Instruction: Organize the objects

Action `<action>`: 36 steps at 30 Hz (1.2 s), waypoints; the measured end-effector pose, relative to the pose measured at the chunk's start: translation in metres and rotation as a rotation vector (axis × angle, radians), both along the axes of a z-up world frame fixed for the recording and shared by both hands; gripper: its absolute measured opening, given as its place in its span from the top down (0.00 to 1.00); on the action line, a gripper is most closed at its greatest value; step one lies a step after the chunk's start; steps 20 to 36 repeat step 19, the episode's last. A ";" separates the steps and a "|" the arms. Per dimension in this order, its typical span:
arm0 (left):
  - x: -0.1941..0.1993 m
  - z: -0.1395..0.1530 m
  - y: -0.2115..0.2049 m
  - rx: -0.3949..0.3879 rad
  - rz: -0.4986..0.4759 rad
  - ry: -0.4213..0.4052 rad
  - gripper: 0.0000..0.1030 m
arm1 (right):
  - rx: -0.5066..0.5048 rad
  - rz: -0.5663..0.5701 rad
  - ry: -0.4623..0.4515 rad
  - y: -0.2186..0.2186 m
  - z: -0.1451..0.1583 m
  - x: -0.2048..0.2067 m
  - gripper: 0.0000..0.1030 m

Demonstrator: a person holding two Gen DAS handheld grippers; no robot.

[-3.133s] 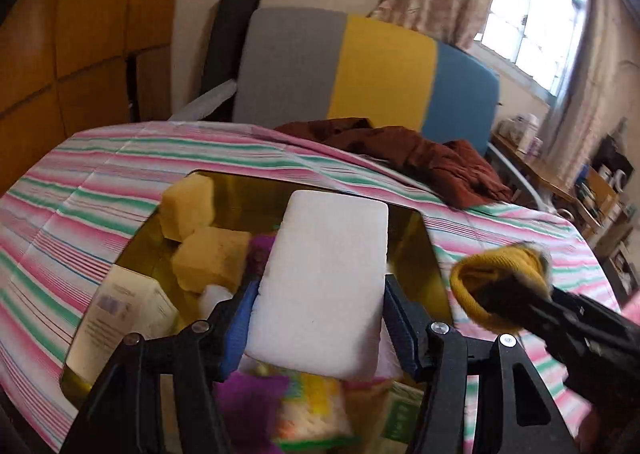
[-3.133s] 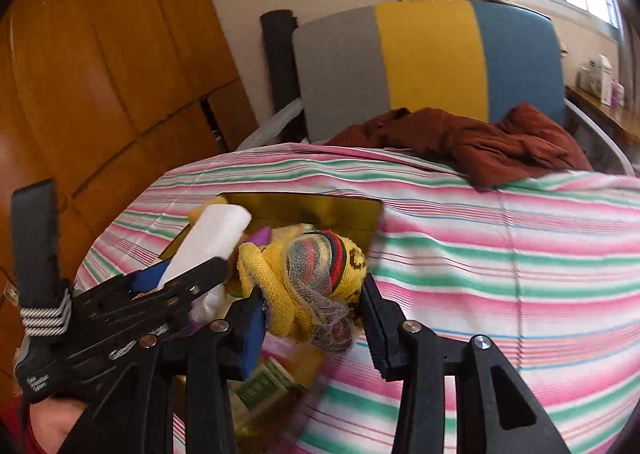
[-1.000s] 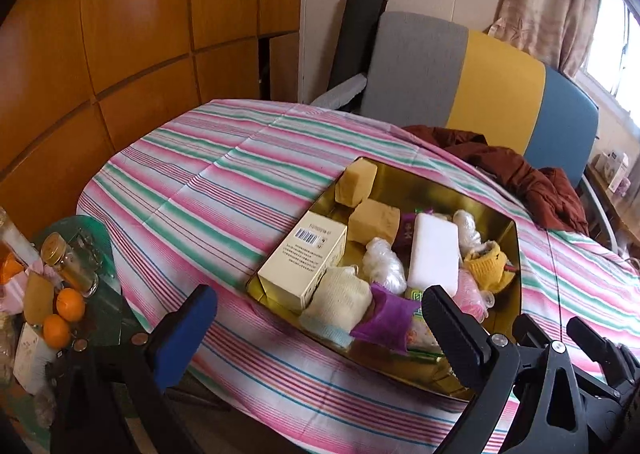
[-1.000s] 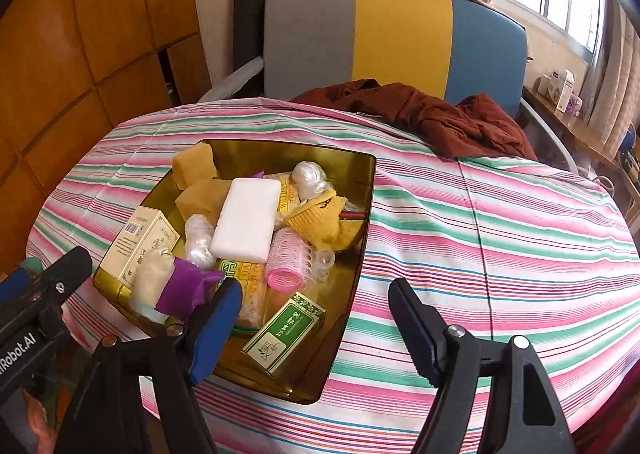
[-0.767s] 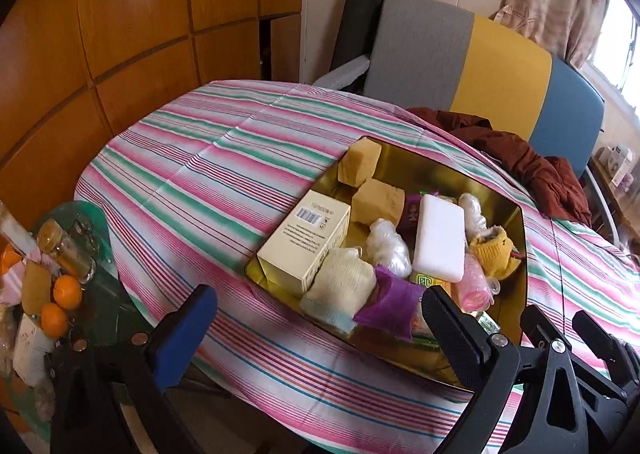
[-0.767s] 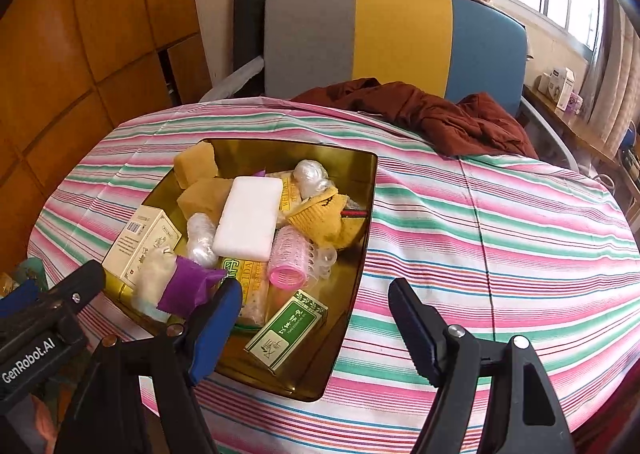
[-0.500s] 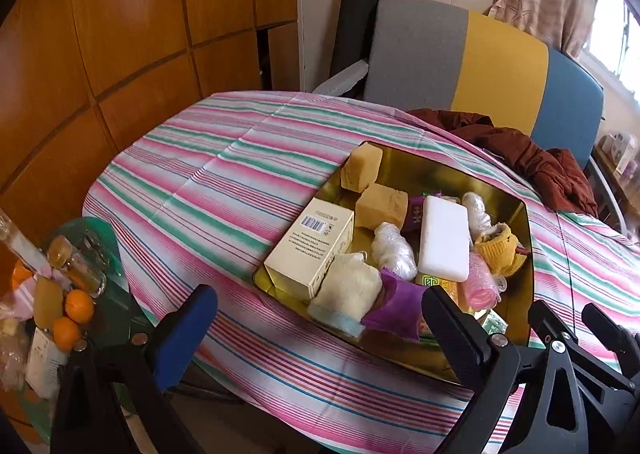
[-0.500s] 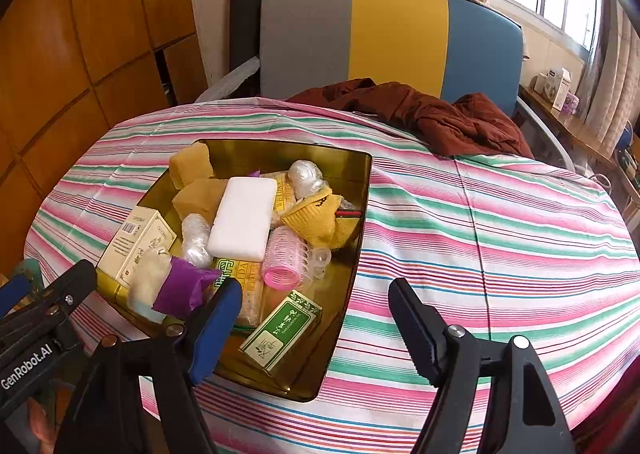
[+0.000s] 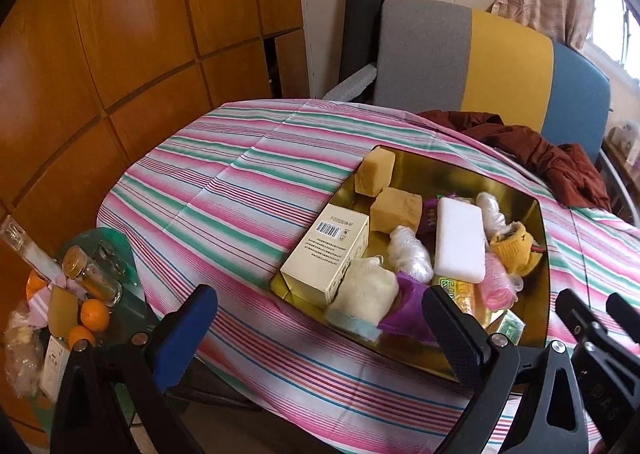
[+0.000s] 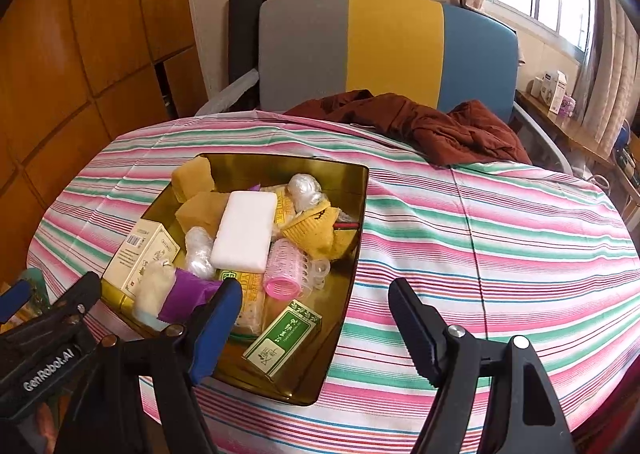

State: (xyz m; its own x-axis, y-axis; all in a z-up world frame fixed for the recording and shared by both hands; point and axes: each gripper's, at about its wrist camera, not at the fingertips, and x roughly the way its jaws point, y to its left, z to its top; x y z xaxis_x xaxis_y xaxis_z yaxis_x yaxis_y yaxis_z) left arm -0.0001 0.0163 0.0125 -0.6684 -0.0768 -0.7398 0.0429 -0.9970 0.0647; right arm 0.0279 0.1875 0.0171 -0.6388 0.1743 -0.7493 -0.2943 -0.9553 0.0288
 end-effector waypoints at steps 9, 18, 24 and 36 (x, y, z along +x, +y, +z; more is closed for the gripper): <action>0.001 -0.004 0.005 -0.033 -0.014 0.000 0.00 | 0.011 0.005 0.000 -0.003 0.000 -0.001 0.25; 0.004 -0.003 0.005 -0.030 -0.010 0.021 0.00 | 0.007 0.005 -0.004 -0.002 0.000 -0.001 0.25; 0.004 -0.003 0.005 -0.027 -0.015 0.021 0.00 | 0.006 0.005 -0.003 -0.002 0.000 0.000 0.25; 0.004 -0.003 0.005 -0.027 -0.015 0.021 0.00 | 0.006 0.005 -0.003 -0.002 0.000 0.000 0.25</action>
